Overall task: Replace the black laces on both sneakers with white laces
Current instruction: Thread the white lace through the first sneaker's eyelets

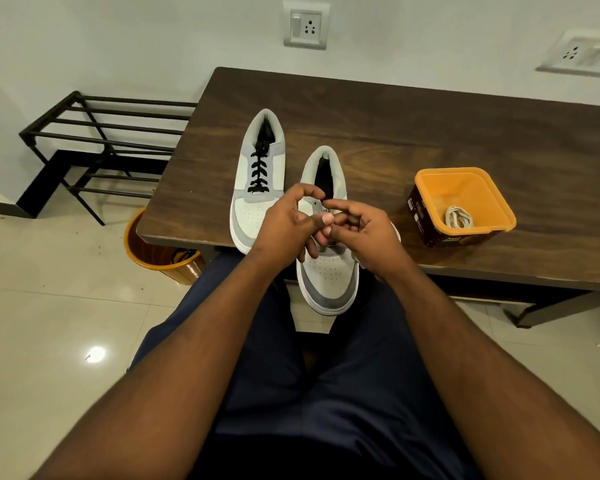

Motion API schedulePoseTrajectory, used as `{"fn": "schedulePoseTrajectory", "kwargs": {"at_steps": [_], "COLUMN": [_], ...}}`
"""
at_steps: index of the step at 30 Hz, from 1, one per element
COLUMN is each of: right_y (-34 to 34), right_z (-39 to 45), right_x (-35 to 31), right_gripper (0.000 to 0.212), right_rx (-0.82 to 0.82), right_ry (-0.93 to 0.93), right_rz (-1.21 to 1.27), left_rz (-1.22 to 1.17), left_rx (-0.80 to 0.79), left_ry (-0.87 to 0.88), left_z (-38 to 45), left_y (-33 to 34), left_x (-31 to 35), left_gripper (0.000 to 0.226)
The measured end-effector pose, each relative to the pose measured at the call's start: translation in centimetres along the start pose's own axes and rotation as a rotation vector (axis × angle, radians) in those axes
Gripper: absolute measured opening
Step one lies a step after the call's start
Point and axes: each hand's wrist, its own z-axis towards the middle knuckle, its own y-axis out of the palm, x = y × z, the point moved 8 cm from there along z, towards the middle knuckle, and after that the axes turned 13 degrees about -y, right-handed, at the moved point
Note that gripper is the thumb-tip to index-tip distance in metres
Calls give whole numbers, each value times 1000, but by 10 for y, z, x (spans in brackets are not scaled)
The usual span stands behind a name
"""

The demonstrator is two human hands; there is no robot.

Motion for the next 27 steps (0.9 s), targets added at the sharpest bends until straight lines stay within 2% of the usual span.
{"fn": "schedulePoseTrajectory", "kwargs": {"at_steps": [3, 6, 8, 10, 12, 16, 21, 24, 27], "right_y": [-8, -21, -25, -26, -25, -21, -1, 1, 0], "right_z": [3, 8, 11, 13, 15, 18, 23, 27, 29], "right_x": [1, 4, 6, 9, 10, 4, -12, -11, -5], "right_gripper": [11, 5, 6, 7, 5, 12, 25, 25, 25], "right_rx": [136, 214, 211, 210, 207, 220, 99, 79, 105], "right_ry": [54, 54, 45, 32, 16, -35, -202, -191, -132], "right_rz": [19, -110, -263, -367, -412, -442, -625, -620, -497], "left_rz": [8, 119, 197, 267, 279, 184, 39, -16, -60], "left_rx": [99, 367, 432, 407, 382, 383, 349, 331, 301], "left_ry": [-29, -24, -64, -105, -122, -138, -203, -233, -233], "left_z": [7, 19, 28, 35, 39, 41, 37, 38, 41], "left_y": [-10, -34, -36, -29, -25, -27, -28, -29, -28], "left_x": [3, 1, -3, -7, -9, -16, -28, -32, -36], "left_gripper": [23, 27, 32, 36, 30, 19, 19, 19, 20]}}
